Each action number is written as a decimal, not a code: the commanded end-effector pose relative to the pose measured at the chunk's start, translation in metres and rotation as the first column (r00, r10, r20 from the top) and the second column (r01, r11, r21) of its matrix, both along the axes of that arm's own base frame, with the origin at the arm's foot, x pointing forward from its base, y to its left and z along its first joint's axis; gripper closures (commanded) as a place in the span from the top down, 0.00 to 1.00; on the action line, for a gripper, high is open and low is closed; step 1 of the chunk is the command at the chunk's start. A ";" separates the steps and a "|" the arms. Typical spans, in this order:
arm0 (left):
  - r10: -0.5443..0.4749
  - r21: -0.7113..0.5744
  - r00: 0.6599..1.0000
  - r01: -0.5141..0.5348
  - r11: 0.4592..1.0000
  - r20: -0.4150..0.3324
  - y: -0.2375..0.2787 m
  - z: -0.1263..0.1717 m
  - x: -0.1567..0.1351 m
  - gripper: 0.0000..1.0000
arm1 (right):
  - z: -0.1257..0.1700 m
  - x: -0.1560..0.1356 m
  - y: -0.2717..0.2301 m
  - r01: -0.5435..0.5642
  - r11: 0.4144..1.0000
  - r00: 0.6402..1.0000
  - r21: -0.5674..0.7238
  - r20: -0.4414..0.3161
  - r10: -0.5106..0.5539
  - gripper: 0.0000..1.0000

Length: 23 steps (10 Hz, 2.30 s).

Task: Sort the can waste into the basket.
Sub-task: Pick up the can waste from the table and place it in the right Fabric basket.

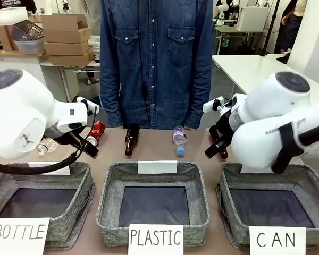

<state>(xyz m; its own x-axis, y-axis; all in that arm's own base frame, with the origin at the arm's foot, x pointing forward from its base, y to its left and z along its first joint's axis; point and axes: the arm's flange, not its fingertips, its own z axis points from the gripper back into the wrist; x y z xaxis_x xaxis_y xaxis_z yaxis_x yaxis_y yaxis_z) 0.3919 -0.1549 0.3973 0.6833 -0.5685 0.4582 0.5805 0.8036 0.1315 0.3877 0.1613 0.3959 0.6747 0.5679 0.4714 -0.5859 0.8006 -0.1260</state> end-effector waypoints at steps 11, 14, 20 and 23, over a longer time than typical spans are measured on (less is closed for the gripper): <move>-0.551 -0.858 0.797 0.086 0.507 -0.245 0.149 0.151 -0.077 1.00 | 0.144 -0.066 -0.162 0.405 0.424 0.810 0.810 -0.533 0.244 1.00; -0.359 -0.999 0.933 -0.033 0.006 -0.033 0.229 0.128 -0.095 1.00 | 0.143 -0.082 -0.240 0.492 0.080 0.856 0.867 -0.499 0.136 1.00; -0.357 -0.994 0.934 0.026 0.107 -0.014 0.268 0.122 -0.101 1.00 | 0.148 -0.092 -0.259 0.375 0.281 0.880 0.884 -0.434 0.192 1.00; -0.357 -0.994 0.934 0.026 0.107 -0.014 0.268 0.122 -0.101 1.00 | 0.148 -0.092 -0.259 0.375 0.281 0.880 0.884 -0.434 0.192 1.00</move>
<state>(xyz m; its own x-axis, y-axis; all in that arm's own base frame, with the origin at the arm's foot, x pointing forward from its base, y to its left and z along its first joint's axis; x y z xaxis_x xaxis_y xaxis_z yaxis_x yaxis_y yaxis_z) 0.2896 0.1101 0.5230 0.8003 0.1294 0.5855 0.5906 -0.0017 -0.8070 0.2910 -0.0930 0.5426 0.9506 -0.1626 0.2644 -0.2234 0.2334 0.9464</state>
